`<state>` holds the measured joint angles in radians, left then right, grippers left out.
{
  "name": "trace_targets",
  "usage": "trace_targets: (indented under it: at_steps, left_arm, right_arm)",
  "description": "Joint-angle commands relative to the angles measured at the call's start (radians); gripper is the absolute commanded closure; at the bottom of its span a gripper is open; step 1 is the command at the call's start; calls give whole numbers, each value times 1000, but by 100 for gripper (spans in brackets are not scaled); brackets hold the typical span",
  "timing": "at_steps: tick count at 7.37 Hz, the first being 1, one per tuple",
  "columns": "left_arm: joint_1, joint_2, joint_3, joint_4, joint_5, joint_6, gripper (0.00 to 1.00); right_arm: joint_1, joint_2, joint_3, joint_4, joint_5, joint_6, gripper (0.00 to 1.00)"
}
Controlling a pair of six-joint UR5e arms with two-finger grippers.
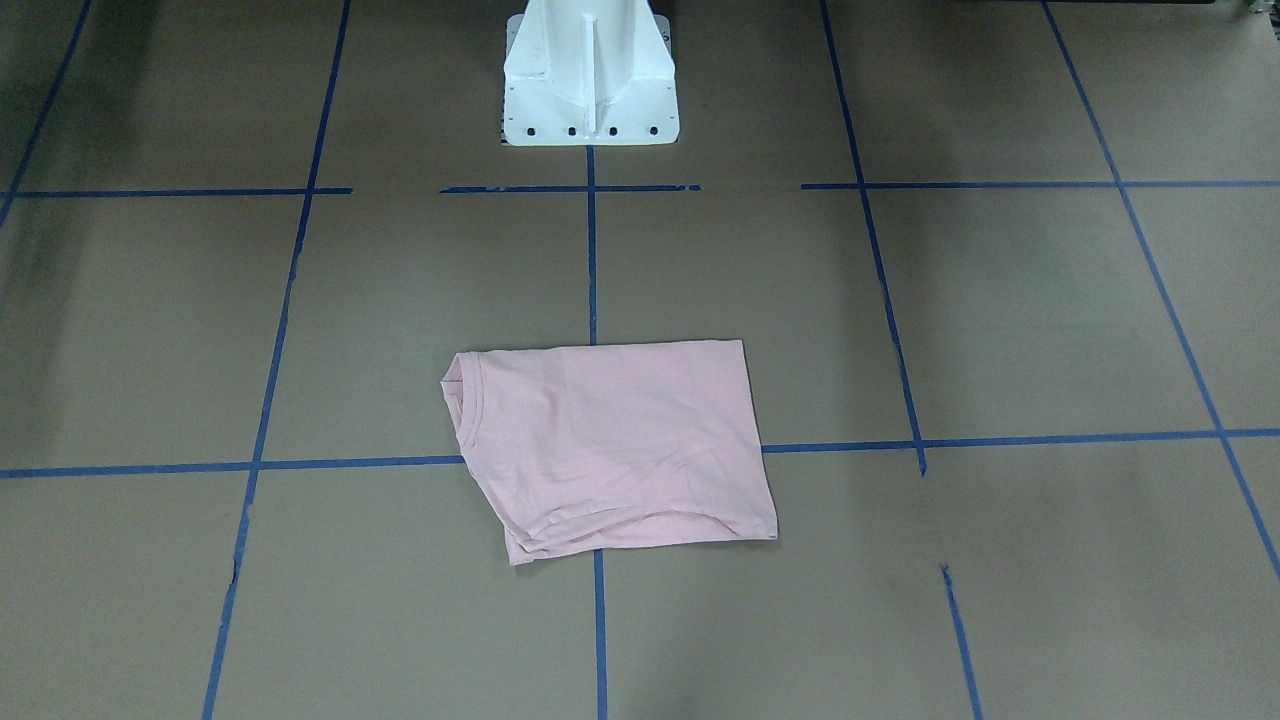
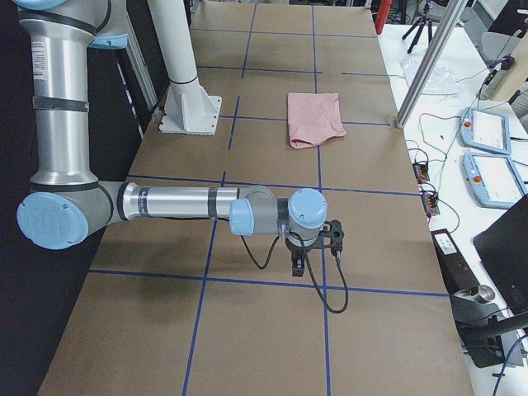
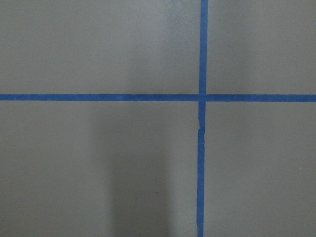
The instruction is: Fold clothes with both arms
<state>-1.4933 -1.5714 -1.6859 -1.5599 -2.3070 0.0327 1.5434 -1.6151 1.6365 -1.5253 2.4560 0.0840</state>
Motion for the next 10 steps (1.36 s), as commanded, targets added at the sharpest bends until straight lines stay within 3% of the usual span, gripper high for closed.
trace_targets:
  at_steps: [1,5,10]
  left_arm:
    - [-1,5,5,32,-5,87,0]
    - [-2,5,2,31,-6,87,0]
    - [-2,7,9,31,-6,75,0]
  right_arm:
    - [24,-16,17,4,-9,6,0]
    - [47,-29,75,-9,-78,10,0]
    - [47,-29,74,-7,-77,10,0]
